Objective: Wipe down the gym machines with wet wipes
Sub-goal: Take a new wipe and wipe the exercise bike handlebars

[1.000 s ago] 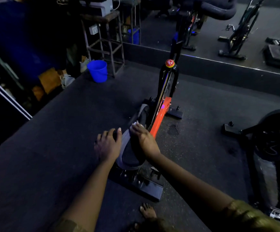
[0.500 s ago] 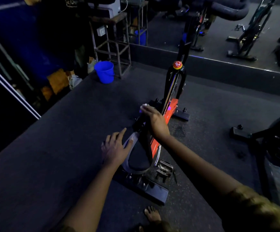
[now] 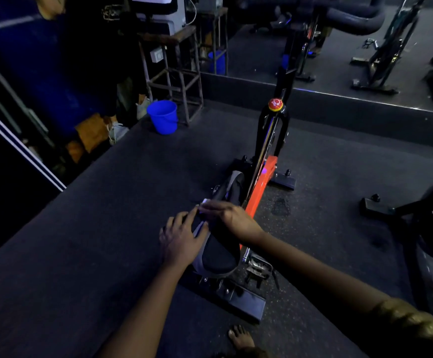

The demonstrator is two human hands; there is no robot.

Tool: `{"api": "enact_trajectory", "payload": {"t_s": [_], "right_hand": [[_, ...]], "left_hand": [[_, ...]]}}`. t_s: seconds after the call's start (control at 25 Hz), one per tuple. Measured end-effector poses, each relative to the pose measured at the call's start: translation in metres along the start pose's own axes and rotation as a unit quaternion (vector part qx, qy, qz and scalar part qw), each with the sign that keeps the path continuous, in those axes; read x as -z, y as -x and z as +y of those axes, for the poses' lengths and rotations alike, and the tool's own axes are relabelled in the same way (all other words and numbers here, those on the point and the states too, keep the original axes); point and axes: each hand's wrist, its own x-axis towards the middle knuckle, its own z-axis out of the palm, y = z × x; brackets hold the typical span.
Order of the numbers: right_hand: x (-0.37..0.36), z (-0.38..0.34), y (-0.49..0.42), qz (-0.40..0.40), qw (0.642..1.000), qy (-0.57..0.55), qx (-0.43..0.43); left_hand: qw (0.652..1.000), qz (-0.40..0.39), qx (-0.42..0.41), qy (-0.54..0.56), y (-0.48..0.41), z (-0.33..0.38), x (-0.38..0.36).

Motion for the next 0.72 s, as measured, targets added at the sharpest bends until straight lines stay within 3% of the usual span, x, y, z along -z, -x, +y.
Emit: {"api": "enact_trajectory", "payload": {"t_s": [0.2, 0.44, 0.56, 0.72], "right_hand": [[0.039, 0.068, -0.03, 0.029, 0.993, 0.065, -0.096], [0.005, 0.022, 0.011, 0.155, 0.951, 0.005, -0.266], [-0.015, -0.009, 0.035, 0.164, 0.946, -0.054, -0.274], [-0.026, -0.034, 0.066, 0.148, 0.957, -0.049, -0.246]], "left_hand": [[1.0, -0.009, 0.01, 0.015, 0.0, 0.002, 0.001], [1.0, -0.008, 0.019, 0.018, 0.0, 0.004, 0.002], [1.0, -0.003, 0.014, 0.017, 0.0, 0.004, 0.002], [1.0, -0.004, 0.016, 0.017, 0.0, 0.005, 0.003]]}}
